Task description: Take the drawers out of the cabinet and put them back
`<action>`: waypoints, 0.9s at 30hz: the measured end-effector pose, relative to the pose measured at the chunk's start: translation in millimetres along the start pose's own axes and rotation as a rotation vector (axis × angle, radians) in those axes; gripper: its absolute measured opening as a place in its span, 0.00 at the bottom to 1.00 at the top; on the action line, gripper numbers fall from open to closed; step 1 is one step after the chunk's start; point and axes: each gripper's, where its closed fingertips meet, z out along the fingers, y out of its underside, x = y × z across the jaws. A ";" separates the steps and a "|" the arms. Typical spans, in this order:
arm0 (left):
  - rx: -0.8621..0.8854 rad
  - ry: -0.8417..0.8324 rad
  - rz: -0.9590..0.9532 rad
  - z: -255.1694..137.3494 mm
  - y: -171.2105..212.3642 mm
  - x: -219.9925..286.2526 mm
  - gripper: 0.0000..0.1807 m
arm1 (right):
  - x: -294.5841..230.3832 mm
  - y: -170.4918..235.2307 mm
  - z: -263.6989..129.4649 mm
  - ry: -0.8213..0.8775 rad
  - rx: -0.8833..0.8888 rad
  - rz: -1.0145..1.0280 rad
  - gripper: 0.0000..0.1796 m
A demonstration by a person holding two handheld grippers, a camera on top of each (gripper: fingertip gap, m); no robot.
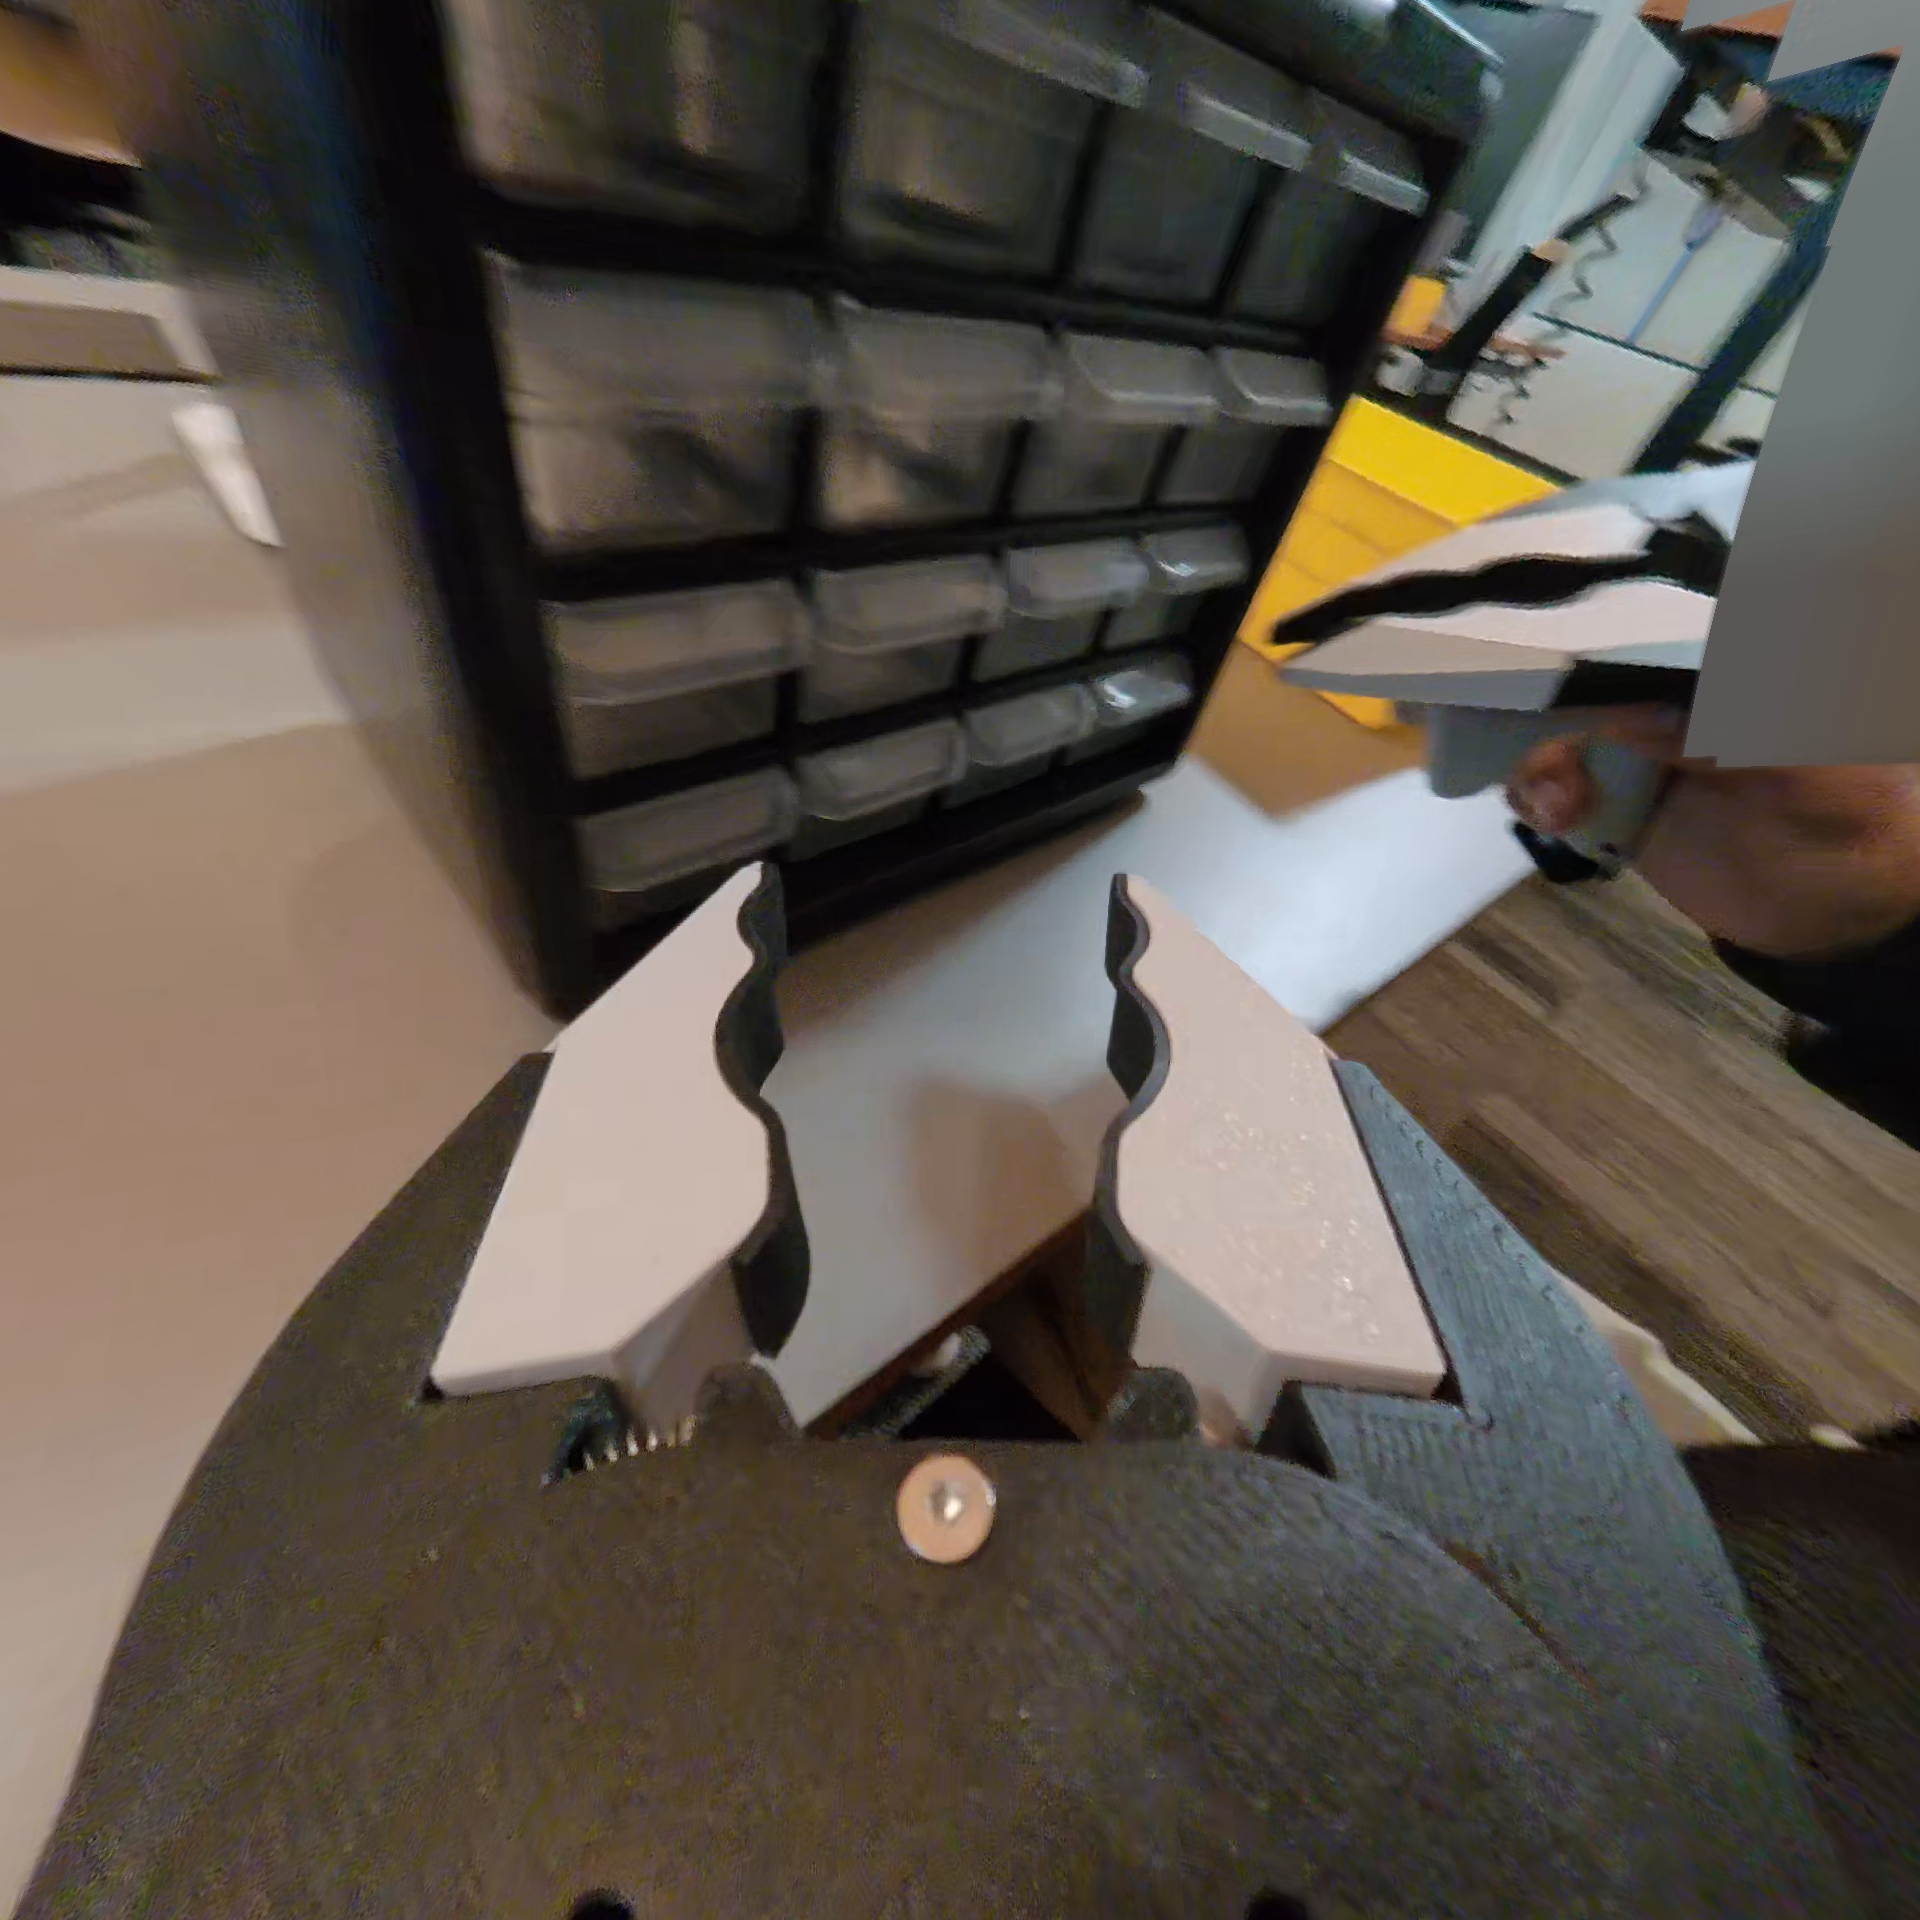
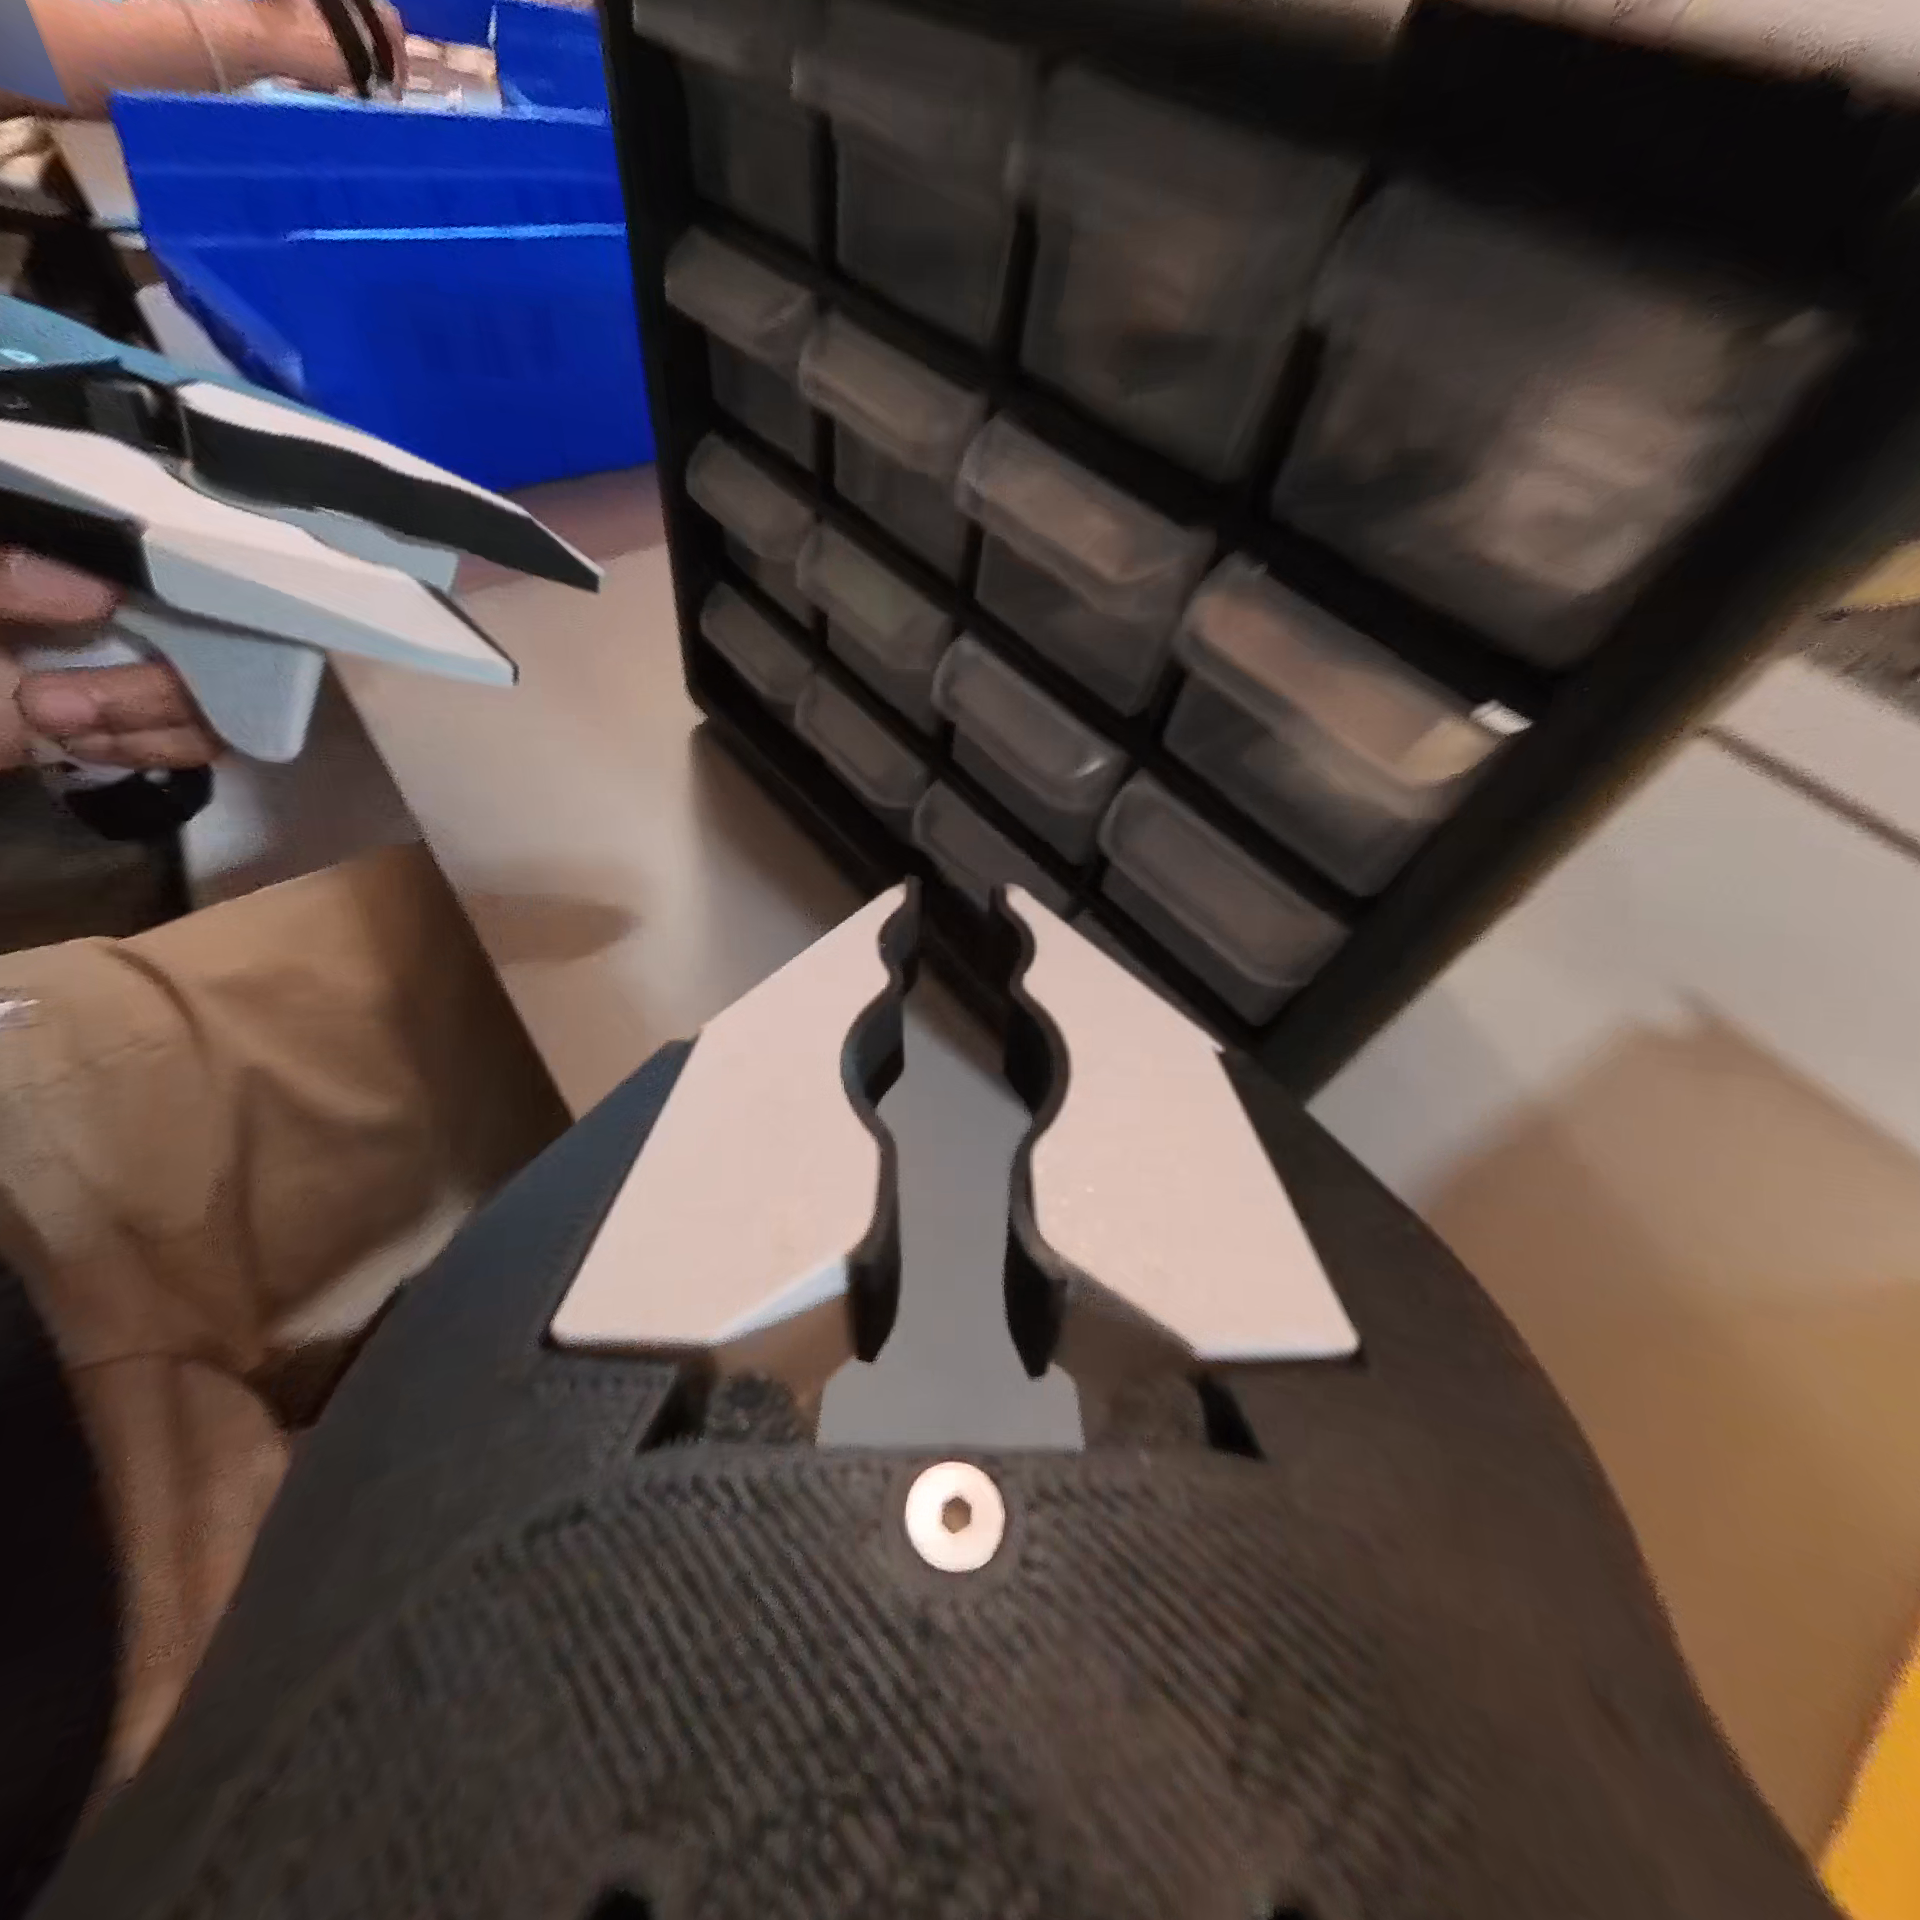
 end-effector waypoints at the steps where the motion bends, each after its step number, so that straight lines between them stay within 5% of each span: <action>1: 0.020 -0.040 -0.004 -1.5 -4.7 -10.5 0.34 | 4.5 -4.7 -4.3 0.027 0.034 -0.026 0.07; 7: 0.077 -0.297 0.041 -10.3 -27.3 -73.6 0.40 | 28.6 -13.5 -19.1 0.186 0.118 -0.139 0.16; 14: 0.042 -0.262 0.079 9.9 -30.7 -89.3 0.40 | 57.6 -1.3 -23.4 0.228 0.136 0.010 0.26; 21: 0.024 -0.172 0.103 21.4 -20.6 -77.1 0.31 | 76.5 16.0 -18.5 0.229 0.116 0.183 0.26; 27: 0.037 -0.155 0.095 19.1 -21.8 -75.9 0.25 | 81.6 25.0 -7.9 0.261 0.051 0.155 0.15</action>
